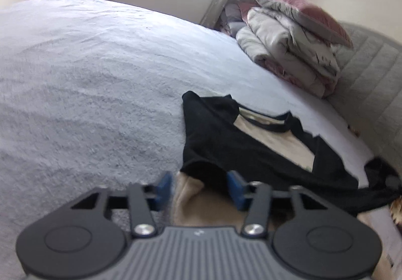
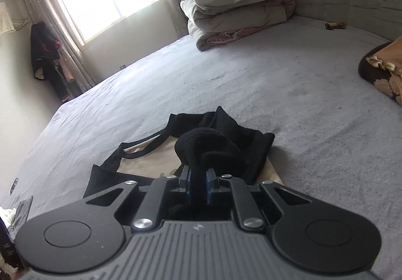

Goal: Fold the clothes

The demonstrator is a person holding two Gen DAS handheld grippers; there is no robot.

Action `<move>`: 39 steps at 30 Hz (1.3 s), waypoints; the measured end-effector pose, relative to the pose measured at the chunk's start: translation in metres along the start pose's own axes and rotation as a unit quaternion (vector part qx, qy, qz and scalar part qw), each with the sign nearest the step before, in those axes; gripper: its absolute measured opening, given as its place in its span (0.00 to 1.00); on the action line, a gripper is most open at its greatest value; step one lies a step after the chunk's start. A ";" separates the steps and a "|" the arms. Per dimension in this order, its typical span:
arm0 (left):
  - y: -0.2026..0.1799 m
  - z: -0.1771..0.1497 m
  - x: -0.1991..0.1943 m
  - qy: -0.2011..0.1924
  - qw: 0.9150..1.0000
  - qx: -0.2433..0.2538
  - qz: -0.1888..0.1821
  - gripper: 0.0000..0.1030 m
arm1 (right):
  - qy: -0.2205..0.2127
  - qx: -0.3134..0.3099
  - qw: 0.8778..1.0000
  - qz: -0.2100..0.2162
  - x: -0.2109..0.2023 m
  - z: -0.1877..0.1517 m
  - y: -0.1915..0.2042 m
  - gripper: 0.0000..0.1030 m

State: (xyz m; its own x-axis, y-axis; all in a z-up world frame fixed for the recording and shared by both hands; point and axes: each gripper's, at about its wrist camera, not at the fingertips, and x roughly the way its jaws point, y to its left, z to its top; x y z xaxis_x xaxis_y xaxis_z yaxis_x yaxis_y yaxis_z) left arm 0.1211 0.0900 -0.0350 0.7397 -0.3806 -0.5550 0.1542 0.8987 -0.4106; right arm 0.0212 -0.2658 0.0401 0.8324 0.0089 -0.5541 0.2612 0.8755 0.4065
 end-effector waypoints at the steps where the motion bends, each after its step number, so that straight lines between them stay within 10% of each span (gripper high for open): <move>1: 0.004 -0.001 0.000 -0.001 1.000 -0.016 0.000 0.19 | 0.004 0.005 1.000 -0.001 -0.002 -0.002 0.000 0.11; 10: 0.028 0.002 -0.004 0.008 0.990 -0.140 -0.002 0.14 | 0.083 0.029 0.994 -0.070 -0.006 -0.044 0.006 0.15; 17: 0.036 0.014 -0.017 0.029 0.984 -0.178 -0.010 0.16 | 0.058 0.029 0.993 -0.098 -0.034 -0.042 -0.004 0.40; 34: 0.024 0.013 -0.012 0.050 0.970 -0.213 -0.101 0.16 | 0.027 0.001 0.998 -0.052 -0.031 -0.028 -0.012 0.45; 39: 0.022 0.003 0.007 0.062 0.976 -0.199 -0.058 0.16 | 0.048 -0.076 0.996 -0.026 -0.003 -0.035 0.009 0.45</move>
State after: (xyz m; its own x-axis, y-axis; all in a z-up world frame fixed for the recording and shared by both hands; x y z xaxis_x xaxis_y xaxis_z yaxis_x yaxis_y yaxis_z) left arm 0.1318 0.1081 -0.0458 0.6442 -0.5209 -0.5601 -0.0526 0.7004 -0.7118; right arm 0.0042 -0.2416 0.0201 0.7666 0.0010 -0.6421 0.2197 0.9392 0.2638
